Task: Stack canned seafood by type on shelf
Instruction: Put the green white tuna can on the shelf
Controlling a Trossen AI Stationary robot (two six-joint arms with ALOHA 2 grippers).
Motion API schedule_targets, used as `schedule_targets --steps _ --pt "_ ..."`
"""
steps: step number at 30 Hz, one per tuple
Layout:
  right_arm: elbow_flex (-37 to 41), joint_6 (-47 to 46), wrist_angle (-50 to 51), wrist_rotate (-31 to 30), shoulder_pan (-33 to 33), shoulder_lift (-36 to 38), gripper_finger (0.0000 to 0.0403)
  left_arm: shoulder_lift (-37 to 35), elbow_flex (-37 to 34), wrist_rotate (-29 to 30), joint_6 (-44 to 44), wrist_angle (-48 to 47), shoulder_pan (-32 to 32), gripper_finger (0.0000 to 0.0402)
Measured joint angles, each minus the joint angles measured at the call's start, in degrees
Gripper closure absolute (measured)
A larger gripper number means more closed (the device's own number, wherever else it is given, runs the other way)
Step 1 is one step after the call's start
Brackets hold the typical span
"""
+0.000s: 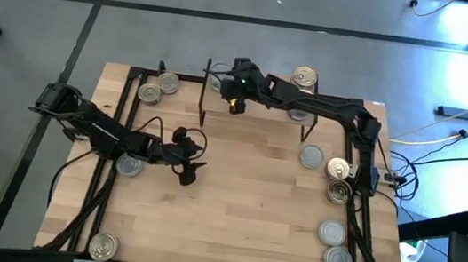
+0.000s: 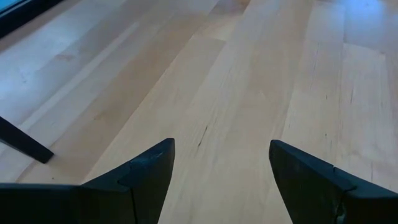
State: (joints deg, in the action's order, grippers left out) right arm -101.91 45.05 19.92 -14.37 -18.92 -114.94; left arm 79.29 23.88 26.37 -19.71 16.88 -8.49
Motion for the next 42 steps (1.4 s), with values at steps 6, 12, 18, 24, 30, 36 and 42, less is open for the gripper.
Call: schedule_targets --steps 6,12,18,24,30,36,42 --pt "-0.31 -4.17 9.61 0.68 4.23 4.31 0.0162 0.0 0.0 -0.33 0.09 0.0 -0.04 0.0141" --pt "-0.15 -12.43 22.22 4.06 9.44 5.91 0.0162 0.0 0.0 -0.37 0.66 -0.02 -0.13 0.0141" --pt "5.26 -16.98 23.68 2.48 14.67 5.8 0.0162 0.0 0.0 -1.67 0.64 0.0 -1.15 0.0141" --pt "9.13 -20.02 22.97 0.44 19.12 5.8 0.0162 0.0 0.0 -1.82 -0.81 0.0 -4.39 0.0142" --pt "12.45 -25.51 23.0 0.46 22.83 5.8 0.0162 0.0 0.0 -0.24 -4.19 0.5 -7.2 0.0142" --pt "15.79 -30.02 23.13 -2.15 26.47 5.78 0.0162 0.01 0.32 1.39 -6.37 0.46 -9.77 0.0142" --pt "18.87 -32.71 21.5 -2.98 28.99 5.78 0.0162 0.02 2.38 1.62 -5.0 0.42 -10.97 0.0142"
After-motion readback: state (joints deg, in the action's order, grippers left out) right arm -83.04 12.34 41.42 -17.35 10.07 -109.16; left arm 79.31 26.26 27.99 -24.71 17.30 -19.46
